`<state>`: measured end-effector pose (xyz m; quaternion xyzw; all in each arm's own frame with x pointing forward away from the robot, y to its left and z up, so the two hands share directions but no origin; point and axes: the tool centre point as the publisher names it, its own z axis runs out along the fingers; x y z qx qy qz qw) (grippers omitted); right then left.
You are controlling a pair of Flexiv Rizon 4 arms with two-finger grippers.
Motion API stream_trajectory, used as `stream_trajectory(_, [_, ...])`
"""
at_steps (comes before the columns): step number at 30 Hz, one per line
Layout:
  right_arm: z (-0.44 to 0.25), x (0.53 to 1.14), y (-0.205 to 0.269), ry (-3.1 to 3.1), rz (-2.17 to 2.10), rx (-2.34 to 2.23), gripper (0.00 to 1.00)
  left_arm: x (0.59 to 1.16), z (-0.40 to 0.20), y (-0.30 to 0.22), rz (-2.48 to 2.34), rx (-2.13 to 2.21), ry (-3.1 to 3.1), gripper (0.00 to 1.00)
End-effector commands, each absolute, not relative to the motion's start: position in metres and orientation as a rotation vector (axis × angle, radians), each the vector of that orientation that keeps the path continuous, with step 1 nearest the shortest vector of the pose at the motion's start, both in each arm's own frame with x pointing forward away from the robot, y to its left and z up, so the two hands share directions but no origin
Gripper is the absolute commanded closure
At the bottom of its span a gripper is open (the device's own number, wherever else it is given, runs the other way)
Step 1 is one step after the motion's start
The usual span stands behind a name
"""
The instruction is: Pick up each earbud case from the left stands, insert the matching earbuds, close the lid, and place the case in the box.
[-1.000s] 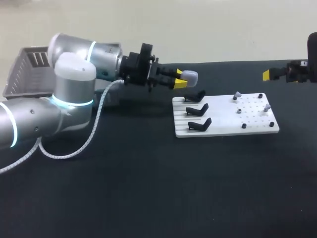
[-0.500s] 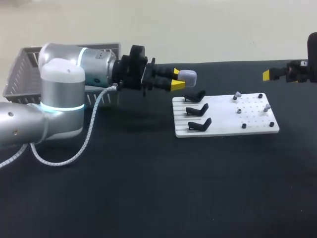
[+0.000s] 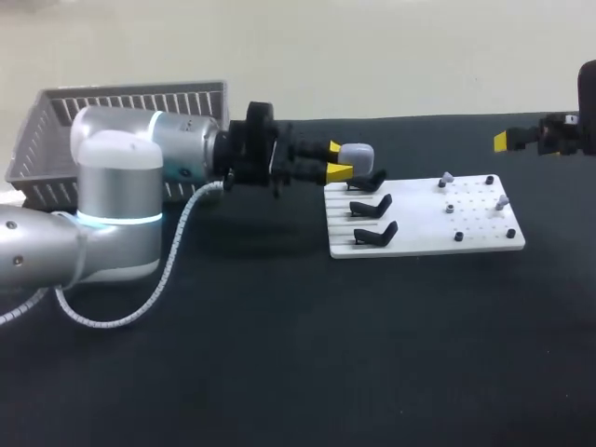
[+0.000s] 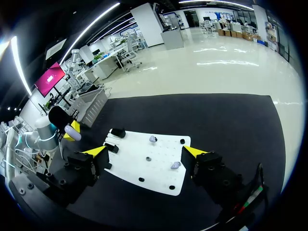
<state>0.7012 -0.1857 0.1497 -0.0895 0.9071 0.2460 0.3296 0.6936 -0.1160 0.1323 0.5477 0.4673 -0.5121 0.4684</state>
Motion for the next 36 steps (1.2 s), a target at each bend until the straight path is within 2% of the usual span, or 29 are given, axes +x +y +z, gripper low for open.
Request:
stream_trajectory(1, [0.150, 0.701, -0.186, 2.373, 0.644, -0.235, 0.00, 0.695, 0.132, -0.120, -1.269, 1.358, 1.139, 1.00])
stream_trajectory(18, [0.150, 0.701, -0.186, 2.373, 0.644, -0.235, 0.00, 0.695, 0.132, -0.121, -1.281, 1.361, 1.133, 1.00])
stream_trajectory(29, [0.220, 0.647, -0.102, 2.344, 0.454, -0.603, 0.00, 0.695, 0.132, -0.121, -1.281, 1.361, 1.133, 1.00])
stream_trajectory(36, [0.221, 0.625, -0.065, 2.412, 0.425, -0.648, 0.00, 0.695, 0.132, -0.121, -1.281, 1.361, 1.133, 1.00])
